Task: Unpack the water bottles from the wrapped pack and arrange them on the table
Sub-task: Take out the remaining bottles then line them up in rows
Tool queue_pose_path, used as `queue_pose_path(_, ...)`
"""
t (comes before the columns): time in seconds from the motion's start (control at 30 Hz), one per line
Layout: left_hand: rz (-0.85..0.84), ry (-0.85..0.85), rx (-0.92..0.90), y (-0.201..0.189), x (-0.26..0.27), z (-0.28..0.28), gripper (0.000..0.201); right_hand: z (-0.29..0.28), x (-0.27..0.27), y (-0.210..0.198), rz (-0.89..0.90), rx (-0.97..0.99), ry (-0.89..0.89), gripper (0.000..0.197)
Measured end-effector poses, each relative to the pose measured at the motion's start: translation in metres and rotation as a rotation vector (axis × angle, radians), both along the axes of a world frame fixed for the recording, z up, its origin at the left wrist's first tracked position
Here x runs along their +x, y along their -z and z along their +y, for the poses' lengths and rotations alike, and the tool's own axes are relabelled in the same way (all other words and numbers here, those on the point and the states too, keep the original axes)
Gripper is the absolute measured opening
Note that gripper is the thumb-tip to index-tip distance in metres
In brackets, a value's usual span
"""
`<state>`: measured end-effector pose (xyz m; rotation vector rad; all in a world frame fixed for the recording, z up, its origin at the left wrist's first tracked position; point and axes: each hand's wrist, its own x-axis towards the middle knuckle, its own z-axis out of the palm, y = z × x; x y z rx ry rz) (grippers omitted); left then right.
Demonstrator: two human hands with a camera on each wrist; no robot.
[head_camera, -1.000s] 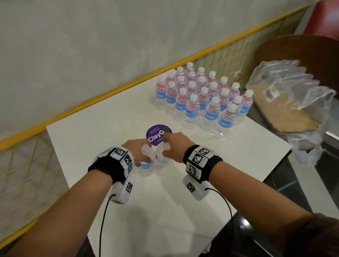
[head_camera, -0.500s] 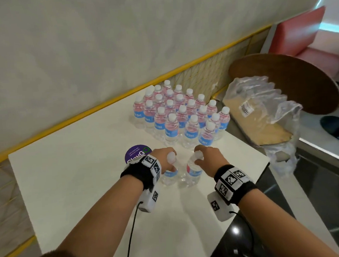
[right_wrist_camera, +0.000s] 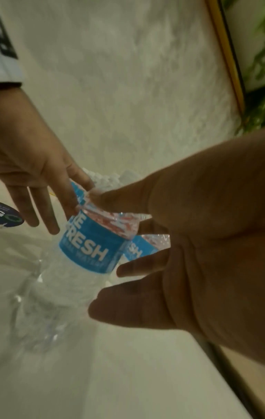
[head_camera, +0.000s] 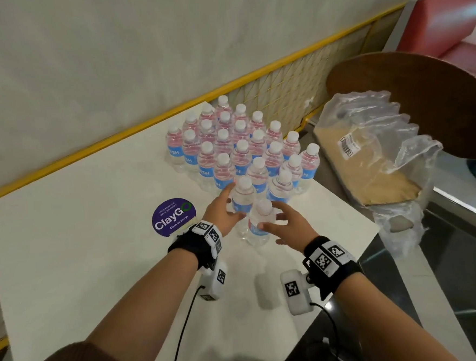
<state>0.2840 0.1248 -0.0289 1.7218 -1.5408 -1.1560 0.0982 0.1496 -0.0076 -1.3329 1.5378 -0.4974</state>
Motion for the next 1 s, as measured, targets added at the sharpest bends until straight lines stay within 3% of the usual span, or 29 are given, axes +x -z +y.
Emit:
queue_pose_path(0.1, 0.052, -0.037, 0.031, 0.01, -0.005, 0.001, 0.082, -0.001, -0.005, 0.012, -0.075, 0.083, 0.003, 0.073)
queue_pose_path(0.3, 0.04, -0.114, -0.022, 0.015, -0.008, -0.003, 0.071, -0.001, 0.001, 0.028, -0.08, -0.031, 0.091, 0.074)
queue_pose_path(0.43, 0.048, -0.132, -0.018, 0.019, -0.007, -0.007, 0.067, -0.004, 0.002, 0.038, -0.014, 0.003, -0.015, 0.082)
queue_pose_path(0.77, 0.116, -0.192, 0.162, 0.056, -0.008, 0.007, 0.08, 0.0, 0.019, 0.063, -0.045, -0.022, 0.141, 0.077)
queue_pose_path(1.0, 0.161, -0.239, 0.126, 0.065, -0.016, 0.003, 0.076, 0.0, 0.017, 0.073, -0.087, 0.027, 0.165, 0.069)
